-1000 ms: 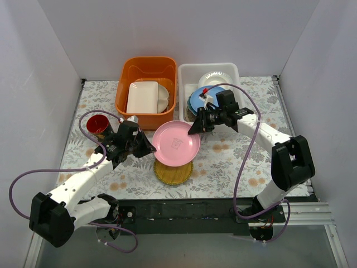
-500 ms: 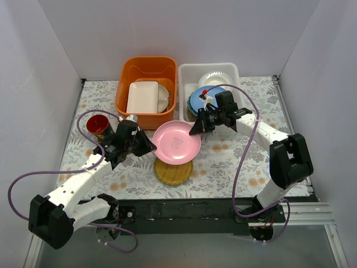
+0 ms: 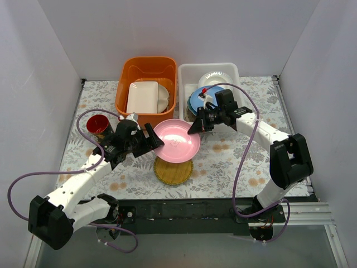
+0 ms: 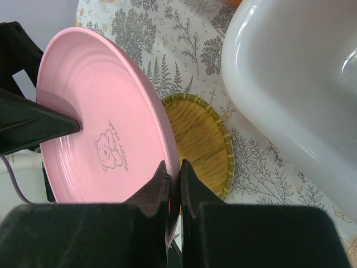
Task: Place the plates into the plastic bin on the countertop
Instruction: Place the plate in the plastic bin.
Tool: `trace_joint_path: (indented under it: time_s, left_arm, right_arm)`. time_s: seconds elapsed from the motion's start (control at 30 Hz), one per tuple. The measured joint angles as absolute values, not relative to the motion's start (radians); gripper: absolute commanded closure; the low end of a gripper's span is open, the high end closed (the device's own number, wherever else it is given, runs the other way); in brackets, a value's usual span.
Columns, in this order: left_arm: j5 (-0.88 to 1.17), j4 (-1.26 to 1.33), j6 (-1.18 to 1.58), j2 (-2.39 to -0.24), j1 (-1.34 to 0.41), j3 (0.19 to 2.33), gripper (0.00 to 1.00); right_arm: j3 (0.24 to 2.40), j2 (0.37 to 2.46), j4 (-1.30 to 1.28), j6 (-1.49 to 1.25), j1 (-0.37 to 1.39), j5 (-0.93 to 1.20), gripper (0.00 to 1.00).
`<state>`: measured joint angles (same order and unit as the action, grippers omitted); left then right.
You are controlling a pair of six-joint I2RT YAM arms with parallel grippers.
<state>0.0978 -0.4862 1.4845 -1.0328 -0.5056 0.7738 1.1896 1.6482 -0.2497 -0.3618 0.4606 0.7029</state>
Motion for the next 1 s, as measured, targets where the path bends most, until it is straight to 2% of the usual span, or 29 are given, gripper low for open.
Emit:
trace_joint_path:
  time_s: [0.2,0.57,1.0]
  left_arm:
    - [0.098,-0.486,1.473,-1.019,-0.506,0.774,0.02]
    - [0.097,-0.486,1.462,-0.994,-0.506,0.774,0.02]
    - [0.112,-0.432,1.459,-0.863,-0.506,0.773,0.02]
  right_arm:
    - [1.193,1.648,-0.256,-0.363,0.461,0.707,0.99]
    - [1.201,1.648,-0.261,-0.363,0.461,0.707,0.99]
    - [1.215,1.675,-0.233,-0.38,0.459,0.707,0.99]
